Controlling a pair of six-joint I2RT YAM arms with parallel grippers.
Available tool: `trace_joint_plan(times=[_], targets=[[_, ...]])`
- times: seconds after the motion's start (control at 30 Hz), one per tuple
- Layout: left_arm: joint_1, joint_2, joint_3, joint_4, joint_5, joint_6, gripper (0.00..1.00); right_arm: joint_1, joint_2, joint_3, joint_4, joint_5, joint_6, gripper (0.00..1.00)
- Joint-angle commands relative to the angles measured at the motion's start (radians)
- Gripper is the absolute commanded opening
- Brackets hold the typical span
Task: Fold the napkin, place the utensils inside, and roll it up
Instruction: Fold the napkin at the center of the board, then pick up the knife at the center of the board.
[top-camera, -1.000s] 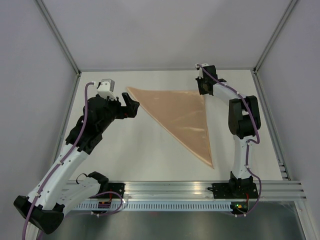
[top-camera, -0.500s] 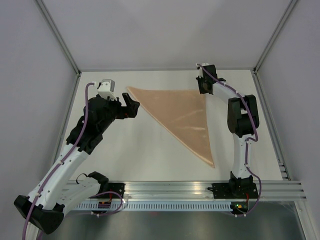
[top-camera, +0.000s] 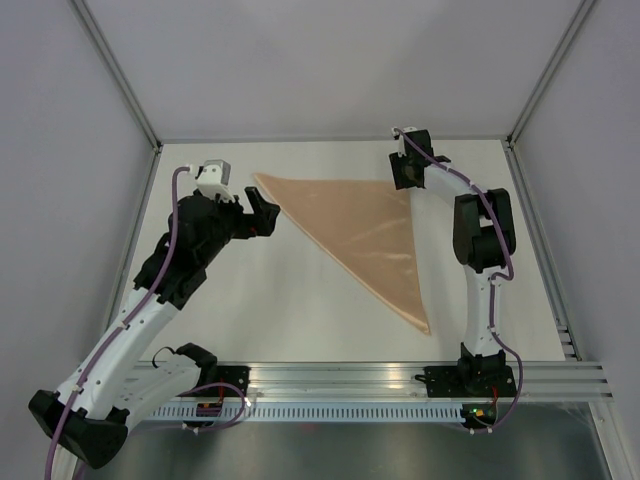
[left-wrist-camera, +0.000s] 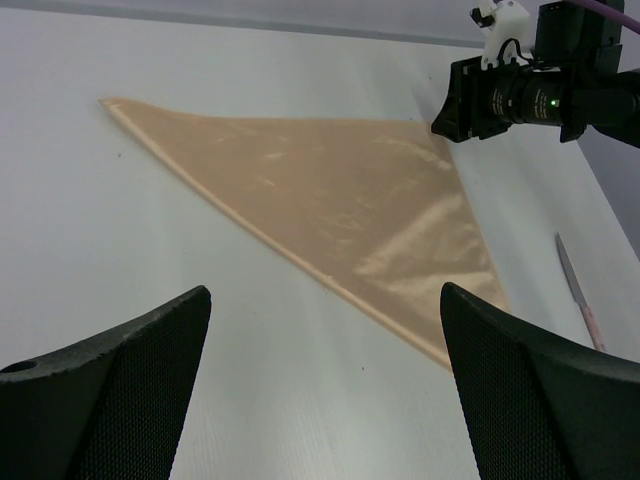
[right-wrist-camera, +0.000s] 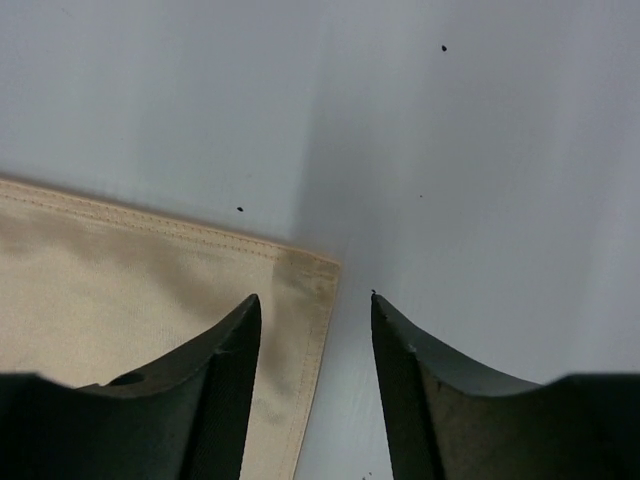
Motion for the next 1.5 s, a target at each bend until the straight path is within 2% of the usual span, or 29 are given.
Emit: trace_joint_plan(times=[0.0,0.17,0.27,0.3,0.33,0.47,0.63,0.8,0.87,1.03,1.47], targets=[[0.006,-0.023,-0.014,0.043,0.022,-0.038,1.0,-0.016,-0.039,0.045,-0.031,0.025,0.012,0.55],[0.006,-0.039,-0.049,0.089,0.066,-0.071,1.0,-0.076,-0.226,-0.013,-0.123,-0.042,0.031,0.59],[0.006,-0.042,-0.104,0.166,0.129,-0.119,1.0,-0.126,-0.403,-0.186,-0.143,-0.075,0.023,0.59],[0.004,-0.042,-0.12,0.212,0.144,-0.143,1.0,-0.143,-0.451,-0.302,-0.152,-0.107,0.016,0.6],[0.004,-0.039,-0.135,0.232,0.164,-0.156,1.0,-0.175,-0.541,-0.361,-0.161,-0.112,0.005,0.6],[0.004,-0.042,-0.196,0.295,0.19,-0.171,1.0,-0.283,-0.729,-0.672,-0.223,-0.147,-0.06,0.62],[0.004,-0.051,-0.235,0.322,0.215,-0.177,1.0,-0.441,-0.864,-0.794,-0.353,-0.24,-0.253,0.61],[0.004,-0.057,-0.256,0.364,0.236,-0.18,1.0,-0.487,-0.909,-0.828,-0.483,-0.311,-0.38,0.61],[0.004,-0.063,-0.265,0.375,0.239,-0.184,1.0,-0.493,-0.918,-0.831,-0.483,-0.29,-0.405,0.62],[0.004,-0.068,-0.279,0.392,0.233,-0.188,1.0,-0.495,-0.849,-0.822,-0.539,-0.297,-0.472,0.61],[0.004,-0.053,-0.284,0.399,0.227,-0.185,1.0,-0.485,-0.757,-0.926,-0.45,-0.263,-0.506,0.59]])
